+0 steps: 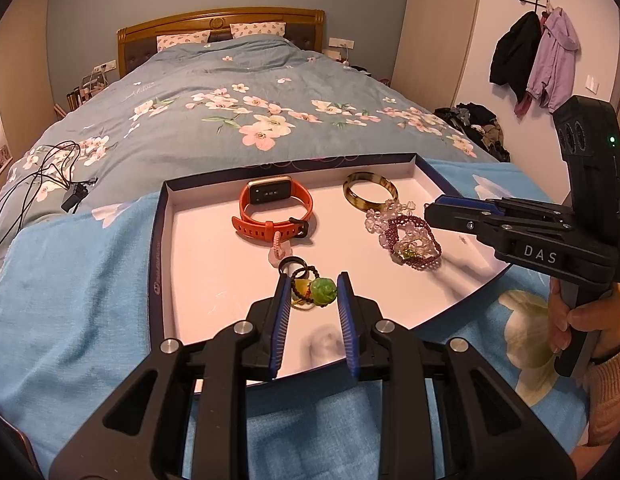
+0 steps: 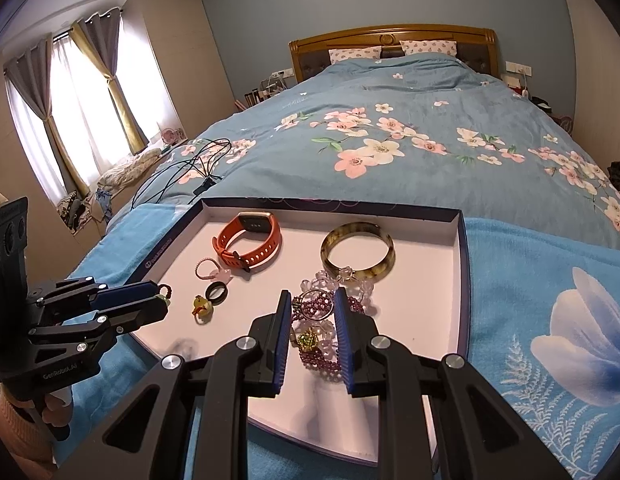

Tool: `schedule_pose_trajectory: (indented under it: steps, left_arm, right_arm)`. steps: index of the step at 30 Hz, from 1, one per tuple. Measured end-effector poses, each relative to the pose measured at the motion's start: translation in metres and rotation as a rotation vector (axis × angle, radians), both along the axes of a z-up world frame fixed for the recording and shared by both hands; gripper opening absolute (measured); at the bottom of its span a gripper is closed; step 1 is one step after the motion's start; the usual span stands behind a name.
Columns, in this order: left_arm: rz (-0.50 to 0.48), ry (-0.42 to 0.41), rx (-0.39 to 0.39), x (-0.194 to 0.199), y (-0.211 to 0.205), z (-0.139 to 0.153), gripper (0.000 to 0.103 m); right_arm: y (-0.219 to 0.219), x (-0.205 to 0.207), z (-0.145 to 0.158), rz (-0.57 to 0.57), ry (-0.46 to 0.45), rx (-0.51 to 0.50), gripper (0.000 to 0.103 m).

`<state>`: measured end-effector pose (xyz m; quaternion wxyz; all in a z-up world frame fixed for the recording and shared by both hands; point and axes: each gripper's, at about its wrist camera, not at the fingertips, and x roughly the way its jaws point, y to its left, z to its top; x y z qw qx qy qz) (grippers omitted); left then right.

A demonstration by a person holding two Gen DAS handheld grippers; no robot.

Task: Organize jewelry
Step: 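Lower the silver ring into the box with the right gripper while the left gripper lowers the hair tie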

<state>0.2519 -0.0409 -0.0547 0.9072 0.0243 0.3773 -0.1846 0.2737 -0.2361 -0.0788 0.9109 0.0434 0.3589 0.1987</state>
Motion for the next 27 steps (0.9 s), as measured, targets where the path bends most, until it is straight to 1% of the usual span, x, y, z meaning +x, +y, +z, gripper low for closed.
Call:
schedule_pose_trajectory:
  steps: [27]
  left_arm:
    - [0.007,0.030,0.026,0.007,-0.005,-0.013,0.024]
  right_arm:
    - [0.002,0.015,-0.012,-0.005,0.047,-0.018,0.020]
